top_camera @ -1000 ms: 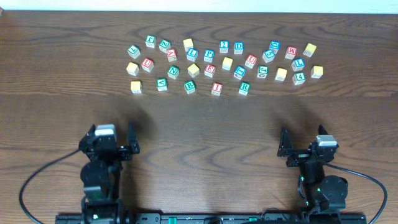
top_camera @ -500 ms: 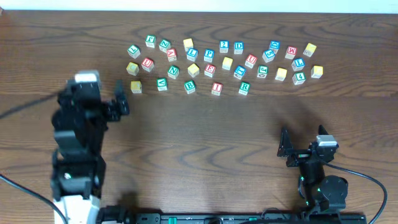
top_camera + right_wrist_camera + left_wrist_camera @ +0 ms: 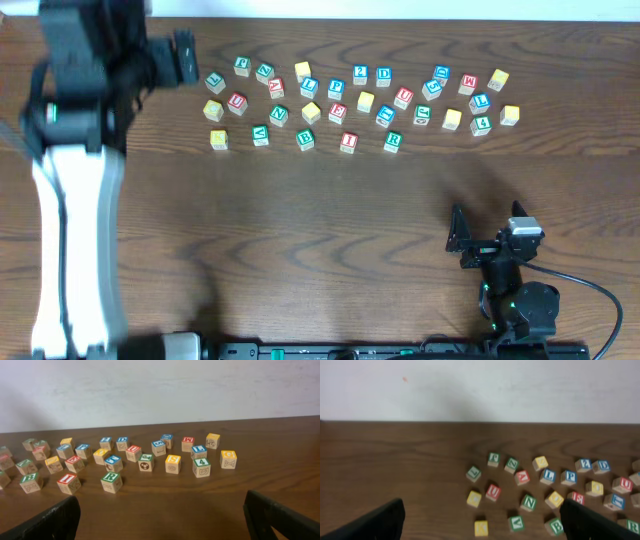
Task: Spell out NEURIPS
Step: 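Move the left gripper over the blocks toward the green N block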
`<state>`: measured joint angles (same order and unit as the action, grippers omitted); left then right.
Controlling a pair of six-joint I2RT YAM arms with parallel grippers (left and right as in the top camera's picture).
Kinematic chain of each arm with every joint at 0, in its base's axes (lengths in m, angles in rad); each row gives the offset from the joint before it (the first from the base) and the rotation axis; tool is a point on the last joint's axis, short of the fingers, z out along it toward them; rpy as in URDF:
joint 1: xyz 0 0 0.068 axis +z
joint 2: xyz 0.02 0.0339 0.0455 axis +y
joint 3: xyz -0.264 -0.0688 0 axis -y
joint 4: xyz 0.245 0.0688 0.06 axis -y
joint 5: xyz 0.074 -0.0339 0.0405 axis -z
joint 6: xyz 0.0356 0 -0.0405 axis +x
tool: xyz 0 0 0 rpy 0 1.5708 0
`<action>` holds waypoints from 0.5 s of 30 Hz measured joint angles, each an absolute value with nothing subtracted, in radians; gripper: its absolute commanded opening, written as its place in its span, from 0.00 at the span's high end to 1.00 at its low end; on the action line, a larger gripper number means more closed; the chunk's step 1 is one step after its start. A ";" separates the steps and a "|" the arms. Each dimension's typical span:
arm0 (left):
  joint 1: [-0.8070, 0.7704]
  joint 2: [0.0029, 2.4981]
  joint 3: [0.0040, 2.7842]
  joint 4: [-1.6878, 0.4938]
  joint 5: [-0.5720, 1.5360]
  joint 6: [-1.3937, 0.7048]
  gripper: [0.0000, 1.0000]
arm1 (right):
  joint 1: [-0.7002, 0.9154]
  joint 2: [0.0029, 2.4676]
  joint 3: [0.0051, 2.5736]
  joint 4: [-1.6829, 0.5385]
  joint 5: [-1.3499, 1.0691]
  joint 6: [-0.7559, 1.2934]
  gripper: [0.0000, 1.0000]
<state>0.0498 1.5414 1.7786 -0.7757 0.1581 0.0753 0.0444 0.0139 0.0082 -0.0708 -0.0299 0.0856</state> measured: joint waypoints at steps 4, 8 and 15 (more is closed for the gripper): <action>0.023 1.789 2.042 -0.914 0.162 0.099 0.02 | 0.044 0.015 0.008 -0.071 -0.030 0.085 0.01; -0.003 1.900 2.089 -0.933 0.175 0.110 0.02 | 0.044 0.015 0.008 -0.071 -0.030 0.085 0.01; -0.027 2.048 2.090 -0.953 0.224 0.101 0.02 | 0.044 0.015 0.008 -0.071 -0.030 0.086 0.01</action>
<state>-0.0265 2.0476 2.0895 -0.9535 0.2241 0.1013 0.0444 0.0147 0.0082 -0.0708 -0.0299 0.0856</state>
